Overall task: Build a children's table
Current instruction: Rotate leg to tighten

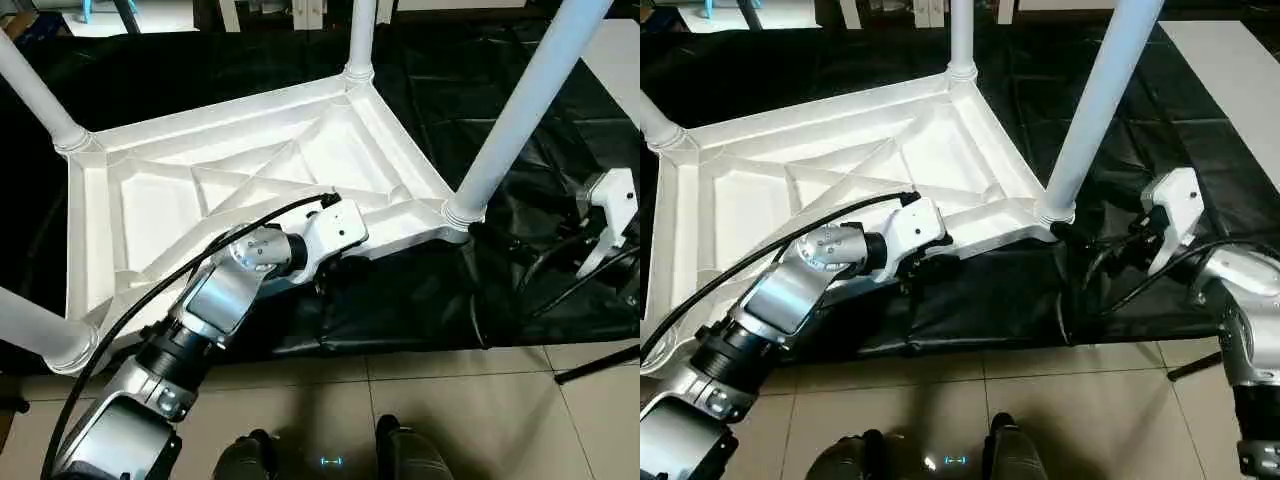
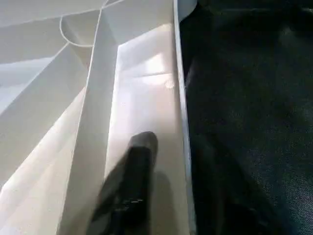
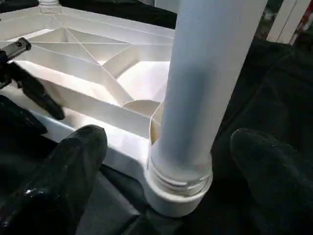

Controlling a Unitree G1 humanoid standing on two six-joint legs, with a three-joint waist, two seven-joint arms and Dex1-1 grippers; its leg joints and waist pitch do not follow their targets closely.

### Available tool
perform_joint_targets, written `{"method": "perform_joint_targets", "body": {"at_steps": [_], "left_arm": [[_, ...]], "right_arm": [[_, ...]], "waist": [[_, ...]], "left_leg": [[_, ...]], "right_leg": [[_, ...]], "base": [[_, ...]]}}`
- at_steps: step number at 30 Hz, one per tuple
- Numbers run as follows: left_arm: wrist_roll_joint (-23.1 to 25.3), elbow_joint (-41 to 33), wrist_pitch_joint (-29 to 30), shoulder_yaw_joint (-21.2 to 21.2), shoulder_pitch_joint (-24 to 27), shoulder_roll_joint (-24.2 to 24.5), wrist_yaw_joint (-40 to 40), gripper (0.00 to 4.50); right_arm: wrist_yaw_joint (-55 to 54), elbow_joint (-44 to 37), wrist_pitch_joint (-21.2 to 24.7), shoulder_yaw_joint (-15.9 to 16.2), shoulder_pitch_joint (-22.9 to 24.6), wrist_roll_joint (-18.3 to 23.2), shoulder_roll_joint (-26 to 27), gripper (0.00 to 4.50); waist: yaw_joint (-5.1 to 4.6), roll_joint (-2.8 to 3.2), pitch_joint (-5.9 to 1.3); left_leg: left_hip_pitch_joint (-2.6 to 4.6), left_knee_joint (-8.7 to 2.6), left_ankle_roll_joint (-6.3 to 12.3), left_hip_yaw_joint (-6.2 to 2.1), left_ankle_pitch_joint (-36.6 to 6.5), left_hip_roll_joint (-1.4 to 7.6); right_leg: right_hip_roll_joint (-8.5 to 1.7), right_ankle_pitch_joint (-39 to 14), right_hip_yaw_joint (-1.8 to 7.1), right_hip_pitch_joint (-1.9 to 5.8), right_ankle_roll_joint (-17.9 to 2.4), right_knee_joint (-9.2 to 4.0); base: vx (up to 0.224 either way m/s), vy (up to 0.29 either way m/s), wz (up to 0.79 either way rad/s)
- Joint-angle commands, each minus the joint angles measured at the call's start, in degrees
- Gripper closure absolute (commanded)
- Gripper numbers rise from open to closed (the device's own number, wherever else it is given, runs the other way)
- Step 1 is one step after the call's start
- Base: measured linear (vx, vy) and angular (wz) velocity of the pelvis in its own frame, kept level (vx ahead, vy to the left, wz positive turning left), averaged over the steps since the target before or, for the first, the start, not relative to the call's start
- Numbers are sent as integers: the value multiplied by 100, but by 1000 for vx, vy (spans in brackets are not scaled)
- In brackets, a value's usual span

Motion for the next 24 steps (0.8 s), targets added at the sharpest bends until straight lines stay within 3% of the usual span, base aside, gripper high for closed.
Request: {"method": "perform_joint_targets", "body": {"at_steps": [1, 2, 6, 13, 19, 24], "left_arm": [[89, 26, 250, -118, 25, 55, -108, 337], [96, 28, 298, -113, 13, 40, -110, 362], [127, 74, 350, -164, -52, 79, -190, 375], [112, 38, 331, -259, -66, 263, -410, 446], [27, -109, 24, -363, 97, 464, -716, 449], [-56, -302, -433, -471, 352, 695, -1025, 449]], "right_arm": [[46, 20, -32, -61, -71, -69, -121, 0], [55, 30, -40, -55, -87, -93, -139, 0], [38, 109, -93, -72, -186, -118, -126, 0], [373, 418, -183, -6, -398, -6, -7, 0], [656, 660, -284, 146, -573, 12, 95, 0], [696, 1141, -605, 364, -698, -405, 130, 0]], "waist": [[16, -100, -521], [17, -101, -520], [15, -86, -521], [-3, -122, -510], [-17, -166, -510], [-7, -166, -509]], "left_leg": [[82, -268, 1007, 35, -694, -19], [78, -267, 1024, 34, -658, -18], [77, -257, 1077, 38, -629, -27], [62, -260, 1072, 35, -713, -28], [62, -259, 1102, 35, -621, -22], [81, -252, 1120, 45, -504, -6]], "right_leg": [[-46, -922, 26, 462, -1574, -242], [-45, -876, 24, 467, -1588, -235], [-43, -787, 19, 467, -1653, -234], [-50, -941, 17, 472, -1639, -235], [-51, -974, 16, 464, -1604, -220], [-55, -909, 21, 437, -1634, -202]], "base": [[0, 0, 0], [0, 0, 0], [0, 0, 0], [0, 0, 0], [0, 0, 0], [0, 0, 0]]}}
